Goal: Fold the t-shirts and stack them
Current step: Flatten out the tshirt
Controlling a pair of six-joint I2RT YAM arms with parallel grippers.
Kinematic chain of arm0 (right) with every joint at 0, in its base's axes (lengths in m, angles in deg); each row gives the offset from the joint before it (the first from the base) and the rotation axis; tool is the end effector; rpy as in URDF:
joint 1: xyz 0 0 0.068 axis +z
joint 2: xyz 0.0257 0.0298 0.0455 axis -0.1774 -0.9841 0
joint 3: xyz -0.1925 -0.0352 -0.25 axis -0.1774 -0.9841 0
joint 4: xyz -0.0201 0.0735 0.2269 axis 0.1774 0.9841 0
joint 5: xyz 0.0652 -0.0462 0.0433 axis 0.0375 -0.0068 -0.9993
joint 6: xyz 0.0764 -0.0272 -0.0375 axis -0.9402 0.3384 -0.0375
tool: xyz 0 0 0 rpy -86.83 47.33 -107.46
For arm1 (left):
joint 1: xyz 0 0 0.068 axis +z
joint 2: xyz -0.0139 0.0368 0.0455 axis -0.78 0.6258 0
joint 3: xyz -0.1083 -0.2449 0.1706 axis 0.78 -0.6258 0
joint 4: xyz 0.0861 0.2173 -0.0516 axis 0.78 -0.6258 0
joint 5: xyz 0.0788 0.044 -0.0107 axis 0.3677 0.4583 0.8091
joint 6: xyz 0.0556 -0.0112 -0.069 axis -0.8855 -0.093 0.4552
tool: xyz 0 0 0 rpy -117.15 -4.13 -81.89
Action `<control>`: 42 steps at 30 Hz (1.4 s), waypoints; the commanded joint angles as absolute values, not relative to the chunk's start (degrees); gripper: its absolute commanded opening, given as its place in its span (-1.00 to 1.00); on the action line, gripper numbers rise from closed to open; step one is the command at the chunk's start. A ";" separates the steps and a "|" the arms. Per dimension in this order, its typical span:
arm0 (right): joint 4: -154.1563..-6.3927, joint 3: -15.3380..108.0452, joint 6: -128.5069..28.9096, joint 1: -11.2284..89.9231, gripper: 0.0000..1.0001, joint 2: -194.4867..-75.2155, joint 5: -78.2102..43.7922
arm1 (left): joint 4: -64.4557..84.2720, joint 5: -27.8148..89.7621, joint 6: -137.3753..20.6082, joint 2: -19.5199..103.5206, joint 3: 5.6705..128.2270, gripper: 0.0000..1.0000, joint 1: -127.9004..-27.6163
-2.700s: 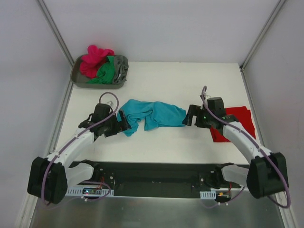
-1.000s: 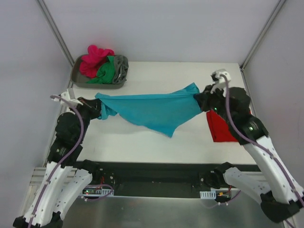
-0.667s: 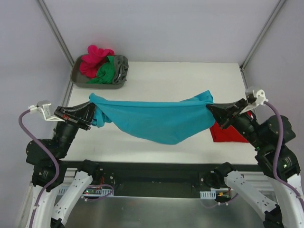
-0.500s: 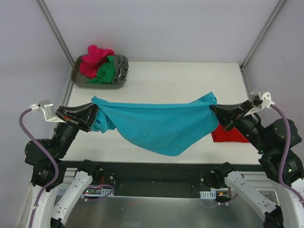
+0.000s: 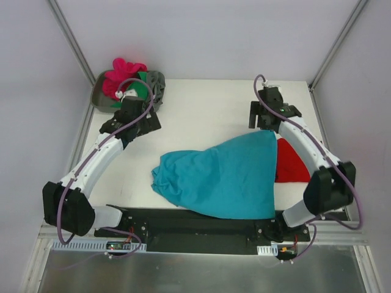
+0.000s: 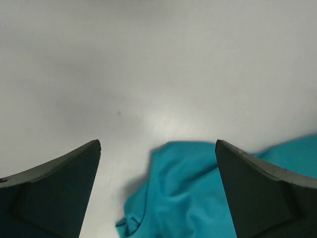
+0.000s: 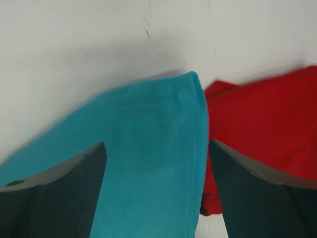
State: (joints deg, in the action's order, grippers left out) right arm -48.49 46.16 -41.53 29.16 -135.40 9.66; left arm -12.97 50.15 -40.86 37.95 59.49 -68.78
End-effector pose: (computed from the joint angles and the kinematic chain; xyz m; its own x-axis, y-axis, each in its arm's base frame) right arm 0.3093 0.0784 0.3630 -0.5879 -0.2272 -0.7764 -0.0780 0.9712 -0.2251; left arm 0.2740 -0.0707 0.3711 -0.4495 -0.3590 -0.8179 -0.0954 0.9297 -0.3556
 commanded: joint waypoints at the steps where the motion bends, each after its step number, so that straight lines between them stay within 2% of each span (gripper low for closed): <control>1: -39.12 52.72 -44.74 28.59 0.90 -140.34 17.59 | -23.05 58.65 -39.03 34.89 58.16 0.98 -68.22; 2: -39.73 52.03 -44.65 28.76 0.99 -140.17 17.94 | -22.96 59.88 -38.68 34.10 56.58 0.98 -68.22; 3: -40.52 50.80 -44.57 28.68 0.93 -139.38 17.85 | -22.96 60.50 -38.41 33.14 55.87 0.98 -68.22; 6: -43.07 45.71 -44.91 28.68 0.93 -135.44 16.28 | -22.52 58.24 -36.39 30.76 51.75 0.98 -68.22; 14: -47.99 24.72 -50.80 28.68 0.93 -121.20 -0.14 | -11.03 33.46 -37.26 29.78 39.44 0.98 -68.22; 20: -51.78 11.43 -55.20 28.68 0.93 -114.59 -8.94 | -4.06 23.51 -37.71 37.68 36.70 0.96 -68.48; 23: -50.12 8.78 -56.25 28.59 0.93 -115.20 -7.12 | -3.80 23.77 -37.88 42.43 37.32 0.93 -69.10; 27: -47.03 5.80 -61.08 28.68 0.94 -112.06 2.29 | -2.48 23.94 -38.15 46.39 38.81 0.79 -69.98; 31: -46.16 2.72 -62.93 27.98 0.94 -106.08 5.72 | -0.99 22.28 -38.67 48.94 39.87 0.51 -70.42; 33: -45.45 1.58 -63.46 26.66 0.94 -105.10 6.25 | -0.55 21.92 -39.11 49.91 39.96 0.38 -70.86; 36: -46.59 0.43 -63.20 24.90 0.93 -106.67 4.94 | 0.24 23.67 -38.76 51.32 39.43 0.34 -71.56; 39: -49.66 0.51 -62.23 24.46 0.95 -110.71 1.52 | 0.59 23.59 -38.94 52.90 39.78 0.19 -71.91; 40: -51.06 0.69 -61.97 24.37 0.98 -111.85 0.03 | 0.77 23.07 -38.94 53.42 39.87 0.05 -72.09; 41: -52.29 0.78 -61.79 24.46 0.89 -113.00 -1.64 | 1.21 22.89 -38.85 53.78 39.78 -0.10 -72.26; 42: -53.35 0.87 -61.71 24.46 0.78 -113.88 -3.83 | 1.73 22.89 -38.76 53.96 39.52 -0.39 -72.35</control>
State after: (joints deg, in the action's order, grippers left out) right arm -48.27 0.78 -61.57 24.70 -110.52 2.05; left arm -0.53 23.68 -37.93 52.66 38.15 -71.57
